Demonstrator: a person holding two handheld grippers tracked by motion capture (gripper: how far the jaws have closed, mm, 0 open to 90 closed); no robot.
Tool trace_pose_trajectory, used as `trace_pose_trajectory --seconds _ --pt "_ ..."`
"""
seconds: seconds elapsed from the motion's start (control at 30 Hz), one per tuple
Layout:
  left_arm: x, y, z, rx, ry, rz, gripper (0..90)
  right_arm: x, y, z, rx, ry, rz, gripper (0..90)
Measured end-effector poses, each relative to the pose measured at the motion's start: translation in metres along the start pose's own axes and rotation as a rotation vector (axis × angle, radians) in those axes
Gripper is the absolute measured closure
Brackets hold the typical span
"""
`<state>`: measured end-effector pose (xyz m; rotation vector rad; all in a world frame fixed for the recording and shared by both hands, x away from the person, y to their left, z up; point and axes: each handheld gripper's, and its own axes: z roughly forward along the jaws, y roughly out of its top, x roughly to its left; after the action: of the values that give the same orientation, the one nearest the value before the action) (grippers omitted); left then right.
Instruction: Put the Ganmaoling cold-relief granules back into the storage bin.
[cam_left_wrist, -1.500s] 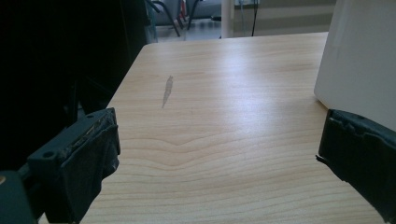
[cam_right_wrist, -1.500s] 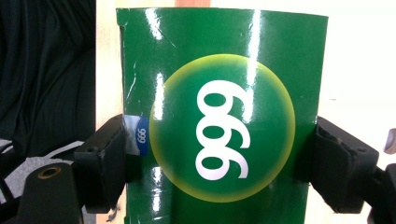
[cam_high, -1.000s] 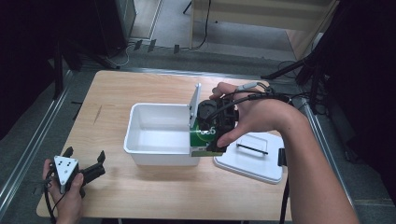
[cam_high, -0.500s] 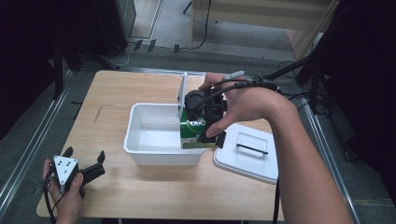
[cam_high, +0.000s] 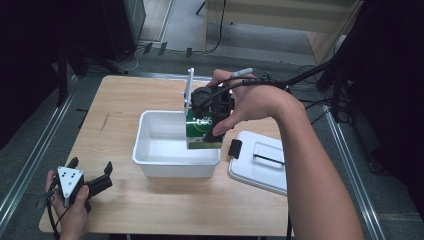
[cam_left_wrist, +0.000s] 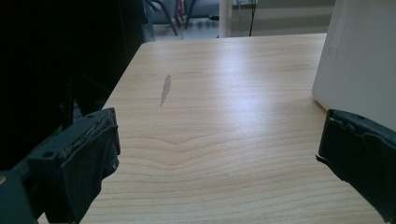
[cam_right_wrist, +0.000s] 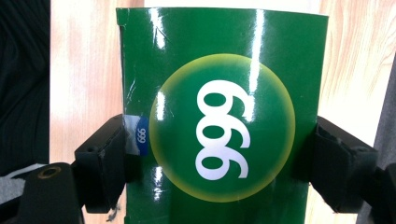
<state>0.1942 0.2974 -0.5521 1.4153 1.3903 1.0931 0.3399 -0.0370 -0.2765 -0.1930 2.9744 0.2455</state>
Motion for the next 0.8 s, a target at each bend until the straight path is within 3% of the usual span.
trace_pose_trajectory --seconds 0.8 --pt "0.0 0.0 0.0 0.003 -0.001 0.0 0.0 -0.017 0.007 0.036 -0.007 0.013 0.003 16.7"
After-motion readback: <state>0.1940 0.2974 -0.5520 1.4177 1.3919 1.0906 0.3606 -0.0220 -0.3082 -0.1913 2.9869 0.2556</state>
